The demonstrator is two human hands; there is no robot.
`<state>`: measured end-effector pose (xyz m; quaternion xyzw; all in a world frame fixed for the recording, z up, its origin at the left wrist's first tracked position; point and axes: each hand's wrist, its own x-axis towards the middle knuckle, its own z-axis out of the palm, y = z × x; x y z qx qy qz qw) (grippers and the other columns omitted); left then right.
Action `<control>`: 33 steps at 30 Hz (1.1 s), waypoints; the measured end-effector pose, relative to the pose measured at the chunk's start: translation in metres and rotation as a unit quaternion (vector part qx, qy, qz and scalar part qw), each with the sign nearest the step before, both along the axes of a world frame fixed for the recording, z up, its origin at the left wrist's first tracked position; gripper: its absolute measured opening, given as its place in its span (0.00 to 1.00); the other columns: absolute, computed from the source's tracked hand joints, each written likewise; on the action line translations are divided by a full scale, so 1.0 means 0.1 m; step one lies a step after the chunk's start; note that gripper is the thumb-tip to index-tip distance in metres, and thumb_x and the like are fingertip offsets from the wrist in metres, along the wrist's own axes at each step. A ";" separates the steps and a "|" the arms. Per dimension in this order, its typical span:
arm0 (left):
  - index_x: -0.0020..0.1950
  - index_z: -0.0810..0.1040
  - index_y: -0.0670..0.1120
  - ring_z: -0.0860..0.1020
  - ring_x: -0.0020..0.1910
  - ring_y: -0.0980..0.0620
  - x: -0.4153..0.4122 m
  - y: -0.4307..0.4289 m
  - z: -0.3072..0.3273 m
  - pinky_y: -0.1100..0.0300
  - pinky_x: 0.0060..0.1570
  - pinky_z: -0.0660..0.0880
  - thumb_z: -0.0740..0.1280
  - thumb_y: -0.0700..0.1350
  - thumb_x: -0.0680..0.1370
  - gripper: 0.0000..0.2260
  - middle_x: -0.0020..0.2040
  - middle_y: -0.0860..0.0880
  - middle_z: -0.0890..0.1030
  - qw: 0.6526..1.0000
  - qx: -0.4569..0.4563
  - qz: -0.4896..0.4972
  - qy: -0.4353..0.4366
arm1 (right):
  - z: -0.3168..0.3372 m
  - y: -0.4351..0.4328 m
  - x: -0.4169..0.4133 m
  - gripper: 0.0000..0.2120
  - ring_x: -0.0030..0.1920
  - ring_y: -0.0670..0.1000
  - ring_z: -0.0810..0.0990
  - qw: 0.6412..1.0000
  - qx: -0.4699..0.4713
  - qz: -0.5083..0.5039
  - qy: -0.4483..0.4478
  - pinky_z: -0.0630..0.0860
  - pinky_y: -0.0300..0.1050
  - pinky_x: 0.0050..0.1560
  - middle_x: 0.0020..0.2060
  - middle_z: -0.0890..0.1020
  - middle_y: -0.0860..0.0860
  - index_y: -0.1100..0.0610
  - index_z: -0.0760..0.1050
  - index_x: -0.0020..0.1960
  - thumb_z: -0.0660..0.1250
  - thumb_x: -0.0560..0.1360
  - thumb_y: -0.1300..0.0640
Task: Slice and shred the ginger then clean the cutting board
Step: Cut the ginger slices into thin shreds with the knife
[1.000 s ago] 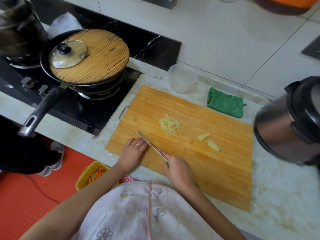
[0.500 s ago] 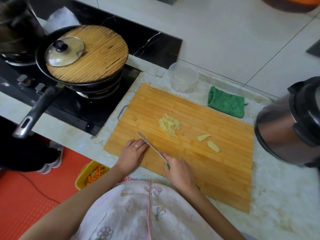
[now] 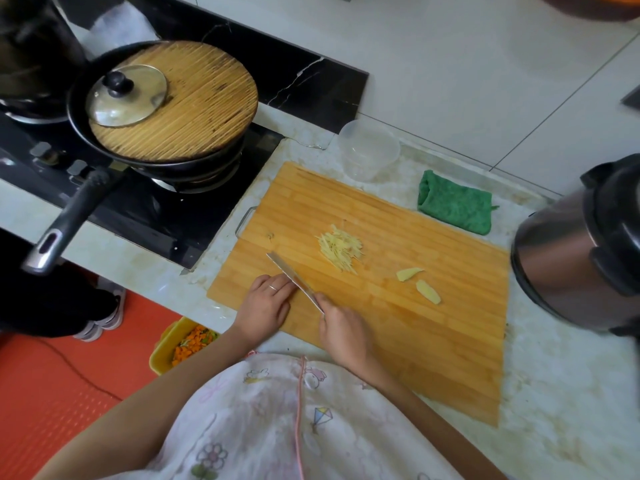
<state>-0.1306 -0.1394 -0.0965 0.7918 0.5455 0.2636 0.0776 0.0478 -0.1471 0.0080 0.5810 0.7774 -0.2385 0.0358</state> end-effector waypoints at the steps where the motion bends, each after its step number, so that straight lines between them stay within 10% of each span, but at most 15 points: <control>1: 0.60 0.71 0.45 0.73 0.53 0.49 0.00 0.00 -0.01 0.54 0.56 0.66 0.58 0.41 0.71 0.18 0.53 0.43 0.81 1.000 0.002 0.000 -0.001 | 0.01 0.01 0.02 0.23 0.40 0.55 0.80 1.000 0.000 0.002 0.001 0.65 0.44 0.31 0.42 0.83 0.54 0.47 0.62 0.73 0.56 0.79 0.59; 33: 0.57 0.79 0.42 0.75 0.52 0.51 -0.01 -0.02 -0.05 0.56 0.55 0.66 0.58 0.43 0.80 0.12 0.53 0.45 0.82 0.998 0.061 -0.005 -0.018 | -0.02 -0.07 0.13 0.23 0.43 0.58 0.81 1.000 -0.021 -0.009 0.013 0.66 0.44 0.34 0.43 0.83 0.57 0.49 0.65 0.72 0.57 0.77 0.60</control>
